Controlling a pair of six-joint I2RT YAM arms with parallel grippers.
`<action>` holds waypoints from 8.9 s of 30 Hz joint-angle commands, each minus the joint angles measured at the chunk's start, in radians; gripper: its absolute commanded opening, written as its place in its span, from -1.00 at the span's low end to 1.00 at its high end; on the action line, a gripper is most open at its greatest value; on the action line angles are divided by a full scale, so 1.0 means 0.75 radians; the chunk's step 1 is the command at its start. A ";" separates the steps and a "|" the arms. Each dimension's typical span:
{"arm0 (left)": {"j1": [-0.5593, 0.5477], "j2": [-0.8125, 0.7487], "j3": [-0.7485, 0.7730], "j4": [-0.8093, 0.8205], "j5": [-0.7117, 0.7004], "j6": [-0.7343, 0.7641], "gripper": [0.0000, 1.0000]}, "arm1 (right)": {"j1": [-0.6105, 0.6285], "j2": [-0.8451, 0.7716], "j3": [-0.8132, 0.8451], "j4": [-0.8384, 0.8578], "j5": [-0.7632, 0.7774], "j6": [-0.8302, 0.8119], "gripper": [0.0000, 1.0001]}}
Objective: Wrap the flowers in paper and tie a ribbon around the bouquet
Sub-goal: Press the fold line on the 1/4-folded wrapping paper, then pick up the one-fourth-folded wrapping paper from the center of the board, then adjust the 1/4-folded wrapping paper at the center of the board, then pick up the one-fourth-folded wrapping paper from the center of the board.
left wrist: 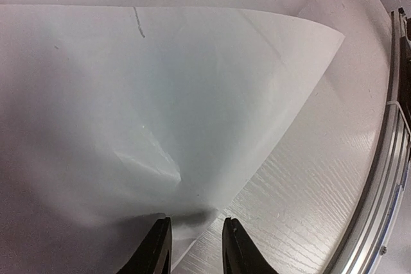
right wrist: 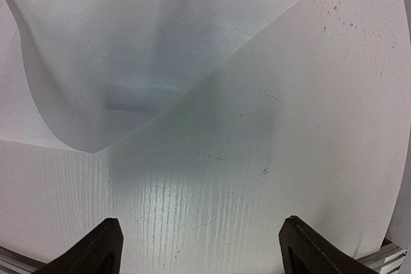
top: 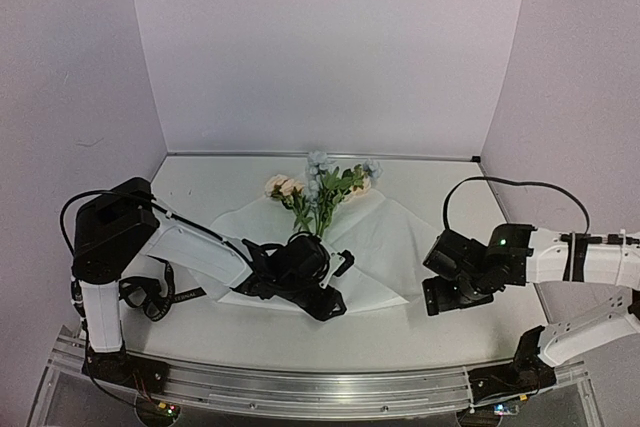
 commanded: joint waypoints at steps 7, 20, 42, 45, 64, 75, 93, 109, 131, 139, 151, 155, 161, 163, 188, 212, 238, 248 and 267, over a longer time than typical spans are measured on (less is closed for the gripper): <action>0.001 0.017 0.033 -0.009 -0.020 0.038 -0.44 | -0.006 0.048 -0.068 0.288 -0.095 0.214 0.70; 0.002 0.025 0.027 0.006 -0.004 0.038 -0.45 | -0.002 0.213 -0.210 0.778 -0.201 0.649 0.61; 0.009 0.032 0.028 0.000 0.013 0.042 -0.46 | 0.057 0.248 -0.423 1.248 0.010 0.781 0.04; 0.011 0.034 0.031 -0.002 0.013 0.042 -0.47 | 0.063 0.248 -0.437 1.284 0.023 0.778 -0.18; 0.007 0.028 0.113 -0.026 0.039 0.050 -0.46 | 0.188 0.113 -0.477 1.285 0.177 0.536 -1.00; -0.017 0.116 0.240 -0.088 0.048 0.112 -0.45 | 0.227 -0.052 -0.491 1.114 0.205 0.422 -1.00; -0.017 0.218 0.353 -0.132 0.083 0.101 -0.48 | 0.272 -0.266 -0.464 0.773 0.266 0.201 -1.00; -0.003 0.327 0.593 -0.145 0.006 0.318 -0.45 | 0.274 -0.311 -0.431 0.608 0.240 0.165 -1.00; 0.005 0.429 0.676 -0.093 -0.061 0.397 -0.46 | 0.323 -0.227 -0.244 0.562 0.195 -0.064 -1.00; 0.011 0.411 0.633 -0.057 -0.042 0.390 -0.45 | 0.372 -0.147 -0.115 0.472 0.205 -0.199 -1.00; 0.062 0.172 0.480 0.065 -0.013 0.340 -0.30 | 0.372 -0.202 -0.156 0.397 0.341 -0.163 -1.00; 0.067 0.032 0.418 0.052 -0.004 0.317 -0.14 | 0.372 -0.215 -0.160 0.324 0.415 -0.106 -1.00; 0.072 -0.251 0.174 -0.064 -0.077 0.203 -0.04 | 0.372 -0.226 -0.199 0.323 0.469 -0.058 -1.00; 0.080 -0.352 0.062 -0.131 -0.106 0.144 0.02 | 0.372 -0.222 -0.199 0.323 0.475 -0.056 -1.00; 0.144 -0.445 -0.358 -0.060 0.340 -0.119 -0.17 | 0.378 -0.229 -0.230 0.348 0.496 -0.063 -1.00; 0.256 -0.224 -0.169 -0.325 0.208 -0.188 -1.00 | 0.441 -0.166 -0.169 0.175 0.720 0.129 -1.00; 0.189 -0.163 -0.067 -0.368 0.027 -0.145 -1.00 | 0.491 -0.151 -0.226 0.346 0.712 0.046 -0.89; 0.190 -0.150 -0.062 -0.365 0.052 -0.121 -1.00 | 0.491 -0.287 -0.506 0.755 0.503 -0.128 0.72; 0.190 -0.137 -0.037 -0.376 0.064 -0.109 -1.00 | 0.501 -0.416 -0.581 0.510 0.580 0.387 0.97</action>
